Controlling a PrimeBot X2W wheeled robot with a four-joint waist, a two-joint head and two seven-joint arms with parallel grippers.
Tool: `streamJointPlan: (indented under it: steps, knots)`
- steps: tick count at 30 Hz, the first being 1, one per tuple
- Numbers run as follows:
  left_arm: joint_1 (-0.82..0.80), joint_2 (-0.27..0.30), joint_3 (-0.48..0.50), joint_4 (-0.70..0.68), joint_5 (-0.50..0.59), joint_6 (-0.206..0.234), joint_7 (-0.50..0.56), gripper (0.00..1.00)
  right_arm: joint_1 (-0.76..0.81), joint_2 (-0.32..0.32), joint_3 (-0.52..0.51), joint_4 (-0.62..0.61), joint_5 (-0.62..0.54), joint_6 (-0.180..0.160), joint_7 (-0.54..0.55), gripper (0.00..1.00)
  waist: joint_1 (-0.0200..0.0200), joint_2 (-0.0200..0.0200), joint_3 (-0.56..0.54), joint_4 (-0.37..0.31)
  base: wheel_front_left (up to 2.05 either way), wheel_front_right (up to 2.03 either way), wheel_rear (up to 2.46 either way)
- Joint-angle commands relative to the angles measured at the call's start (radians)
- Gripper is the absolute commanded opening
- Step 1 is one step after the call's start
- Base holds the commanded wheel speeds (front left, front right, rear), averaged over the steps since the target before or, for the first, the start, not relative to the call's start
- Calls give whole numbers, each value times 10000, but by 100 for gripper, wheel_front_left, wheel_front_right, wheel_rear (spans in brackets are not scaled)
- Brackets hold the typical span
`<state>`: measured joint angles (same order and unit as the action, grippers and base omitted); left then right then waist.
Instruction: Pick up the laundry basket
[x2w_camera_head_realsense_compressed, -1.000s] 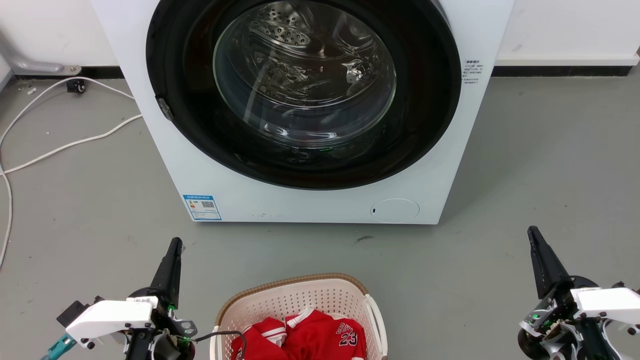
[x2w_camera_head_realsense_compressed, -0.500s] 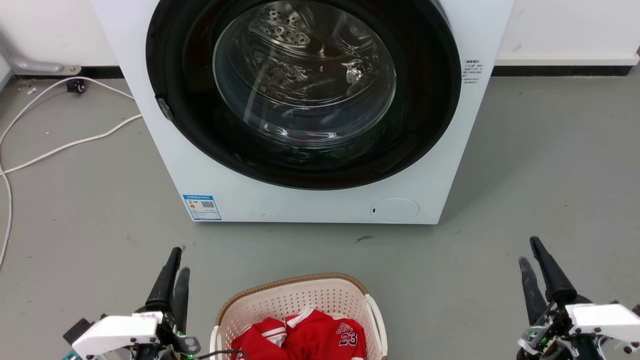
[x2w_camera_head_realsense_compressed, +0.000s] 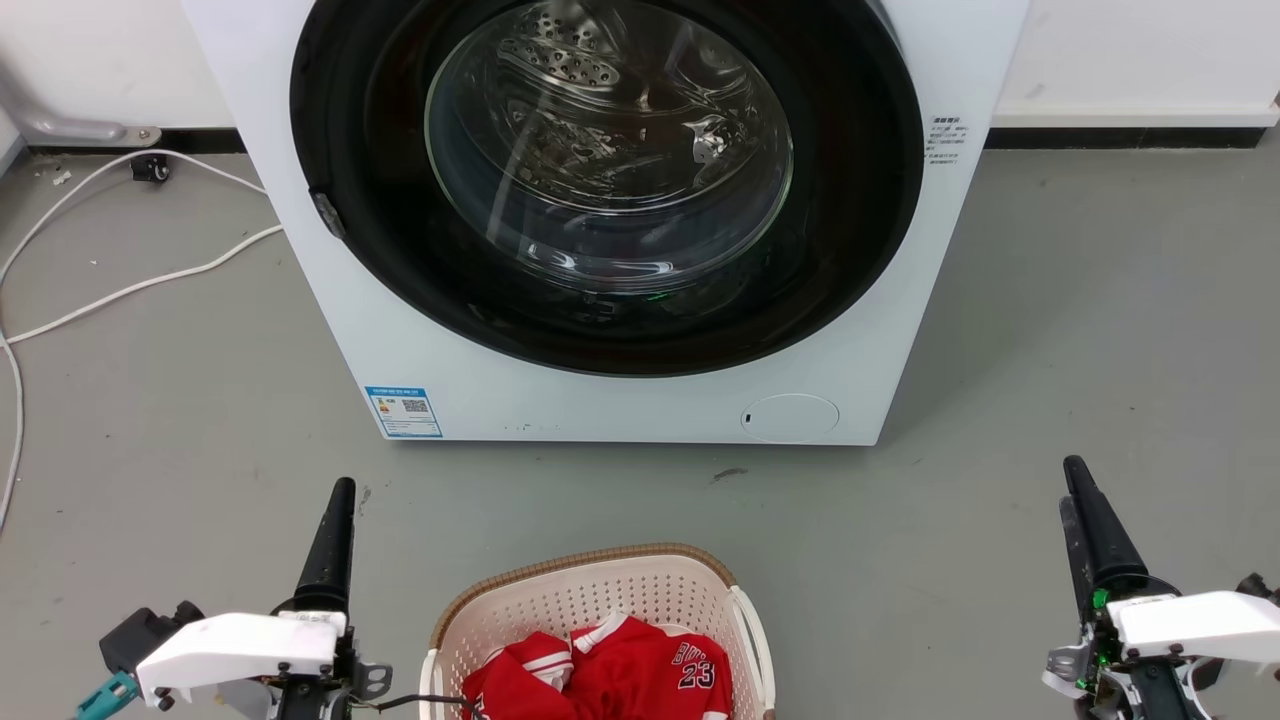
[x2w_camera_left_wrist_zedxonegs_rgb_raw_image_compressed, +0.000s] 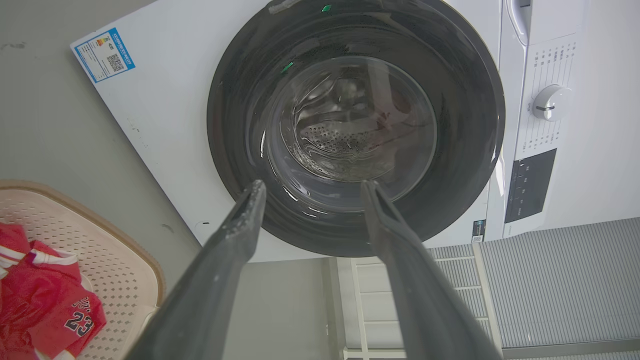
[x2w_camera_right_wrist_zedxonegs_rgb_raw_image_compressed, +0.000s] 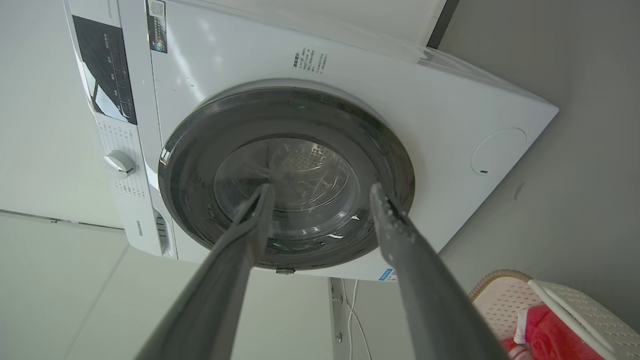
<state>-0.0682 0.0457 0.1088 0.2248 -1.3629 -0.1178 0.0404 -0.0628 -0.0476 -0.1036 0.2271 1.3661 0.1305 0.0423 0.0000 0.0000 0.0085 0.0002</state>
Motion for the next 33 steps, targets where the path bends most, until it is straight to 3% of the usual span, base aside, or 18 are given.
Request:
streamJointPlan:
  steps: [1,15,33]
  knots:
    - [-148,33,-49,-313,625,83,-131,100,-120,-23,77,-342,-690,2,-135,100,0,0,7,-1,0,0,0]
    - [-26,38,-402,-823,3187,479,-666,100,48,-26,460,-981,-4047,2,-673,100,0,0,81,8,0,0,0]
    - [160,44,-608,-1116,5839,384,-1294,100,277,-30,785,-1234,-7202,2,-1309,100,0,0,160,28,0,0,0]
